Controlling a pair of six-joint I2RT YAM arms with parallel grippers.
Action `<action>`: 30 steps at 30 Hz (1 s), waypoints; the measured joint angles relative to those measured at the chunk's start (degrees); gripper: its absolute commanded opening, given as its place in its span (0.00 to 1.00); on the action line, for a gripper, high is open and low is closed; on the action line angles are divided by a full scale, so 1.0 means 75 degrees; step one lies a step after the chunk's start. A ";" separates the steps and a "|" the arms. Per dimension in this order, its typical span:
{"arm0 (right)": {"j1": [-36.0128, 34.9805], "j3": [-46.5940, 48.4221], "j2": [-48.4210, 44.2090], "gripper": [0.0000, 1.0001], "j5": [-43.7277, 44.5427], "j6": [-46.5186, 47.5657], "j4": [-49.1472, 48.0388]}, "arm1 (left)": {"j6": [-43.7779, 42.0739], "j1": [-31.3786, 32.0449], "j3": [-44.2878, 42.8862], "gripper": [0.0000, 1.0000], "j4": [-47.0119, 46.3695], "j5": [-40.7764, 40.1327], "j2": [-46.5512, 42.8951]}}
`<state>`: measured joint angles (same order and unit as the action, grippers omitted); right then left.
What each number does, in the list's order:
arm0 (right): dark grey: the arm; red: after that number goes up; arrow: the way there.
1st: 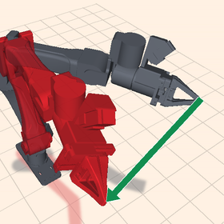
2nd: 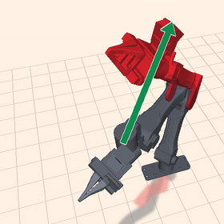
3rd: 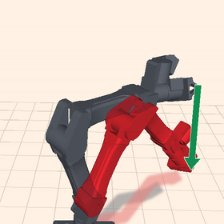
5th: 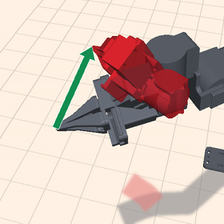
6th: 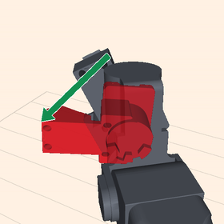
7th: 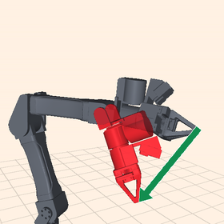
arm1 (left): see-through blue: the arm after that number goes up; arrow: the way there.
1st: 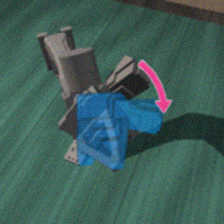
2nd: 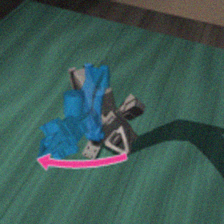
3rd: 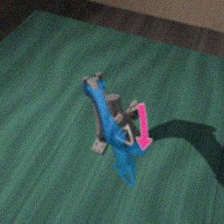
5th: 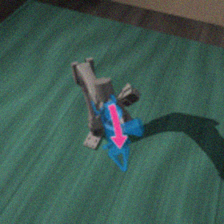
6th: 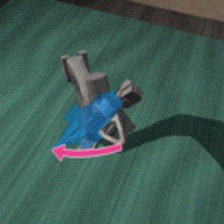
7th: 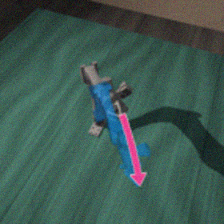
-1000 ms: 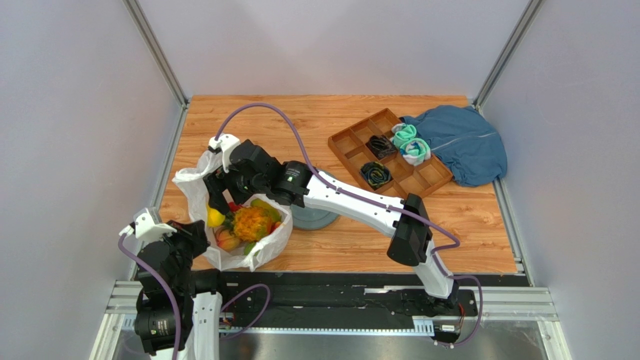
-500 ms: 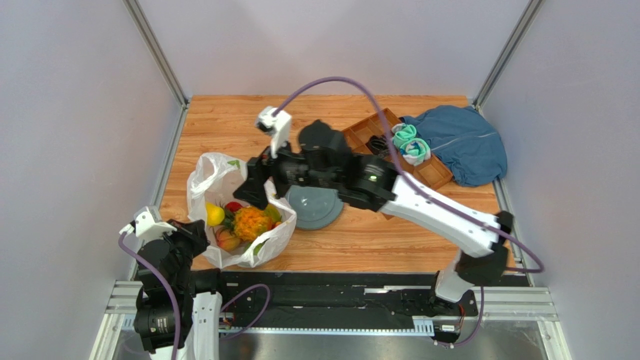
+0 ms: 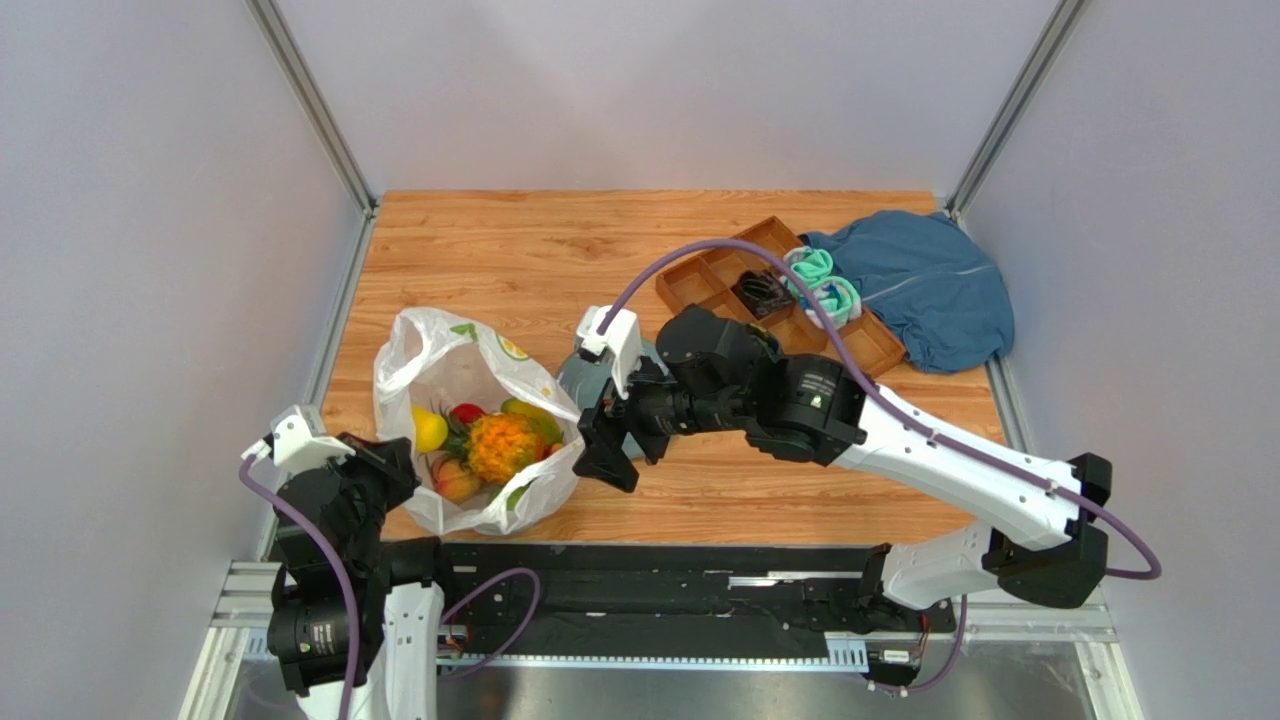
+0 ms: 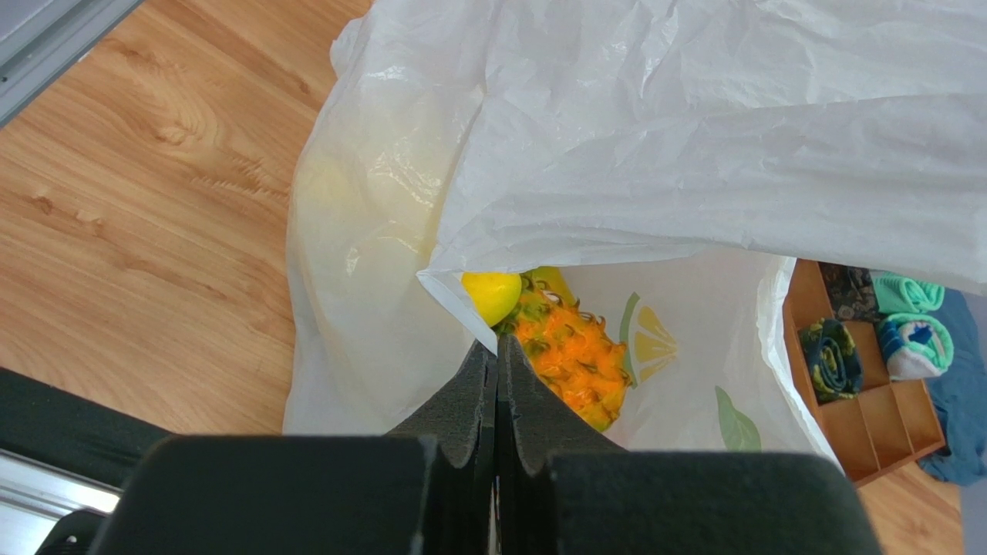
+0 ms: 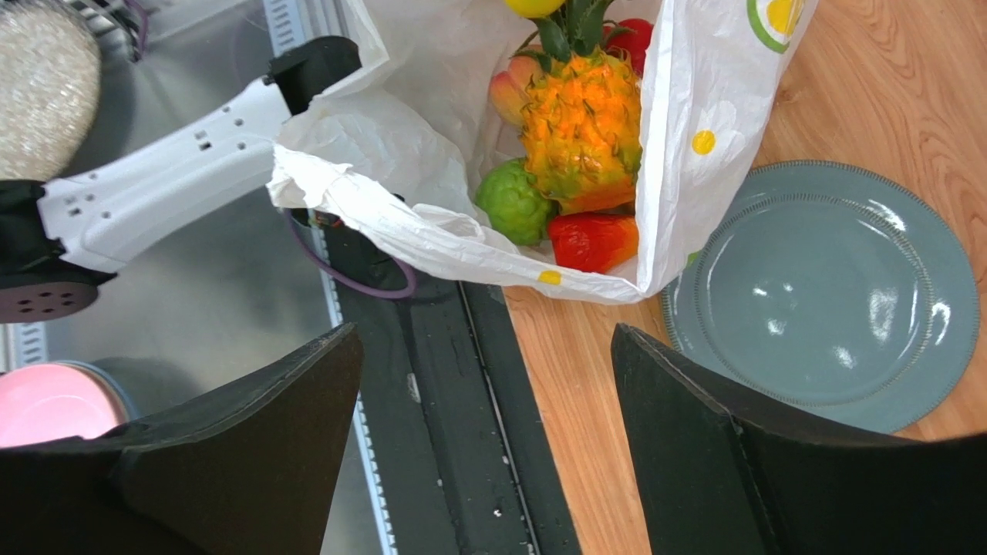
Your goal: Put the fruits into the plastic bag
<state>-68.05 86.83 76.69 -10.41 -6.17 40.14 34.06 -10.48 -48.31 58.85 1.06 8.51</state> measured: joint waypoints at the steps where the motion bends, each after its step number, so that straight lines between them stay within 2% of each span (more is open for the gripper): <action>1: -0.0029 -0.0006 0.0093 0.82 0.0061 0.0122 0.0038 | -0.0003 0.0000 0.0000 0.00 0.0000 0.0000 0.0000; 11: -0.0699 0.0364 0.0851 0.81 0.0254 0.1434 -0.0064 | -0.0020 0.0000 0.0000 0.00 0.0000 0.0032 0.0003; 13: -0.0825 0.0431 0.0979 0.74 0.0259 0.1620 -0.0160 | -0.0020 0.0000 0.0000 0.00 0.0000 0.0038 0.0006; 14: -0.0866 0.0431 0.1040 0.66 0.0259 0.1693 -0.0236 | -0.0023 0.0000 0.0000 0.00 0.0000 0.0047 0.0009; 19: -0.0924 0.0638 0.1524 0.44 0.0213 0.2002 -0.0455 | -0.0050 0.0000 0.0000 0.00 0.0000 0.0058 0.0015; 21: -0.0924 0.0749 0.1740 0.31 0.0178 0.2081 -0.0562 | -0.0076 0.0000 0.0000 0.00 0.0000 0.0076 0.0032; 22: -0.0921 0.0781 0.1818 0.25 0.0175 0.2133 -0.0600 | -0.0108 0.0000 0.0000 0.08 -0.0003 0.0114 0.0047; 23: -0.0918 0.0799 0.1871 0.13 0.0169 0.2171 -0.0618 | -0.0152 0.0000 0.0000 0.15 -0.0032 0.0219 0.0079; 24: -0.0918 0.0807 0.1903 0.09 0.0160 0.2209 -0.0624 | -0.0230 0.0000 0.0000 0.23 -0.0070 0.0312 0.0114; 25: -0.0918 0.0810 0.1915 0.06 0.0143 0.2244 -0.0627 | -0.0291 0.0000 0.0000 0.42 -0.0105 0.0408 0.0152; 27: -0.0918 0.0813 0.1918 0.02 0.0140 0.2256 -0.0650 | -0.0431 0.0000 0.0000 0.56 -0.0152 0.0542 0.0274; 28: -0.0918 0.0816 0.1918 0.02 0.0137 0.2270 -0.0673 | -0.0495 0.0000 0.0000 0.69 -0.0163 0.0595 0.0326; 30: -0.0918 0.0816 0.1918 0.01 0.0140 0.2270 -0.0708 | -0.0603 0.0000 -0.0026 0.83 -0.0172 0.0679 0.0388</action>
<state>-74.94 92.95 91.07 -9.37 10.85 34.83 29.54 -10.48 -48.51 57.56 6.15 11.42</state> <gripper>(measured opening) 0.029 0.641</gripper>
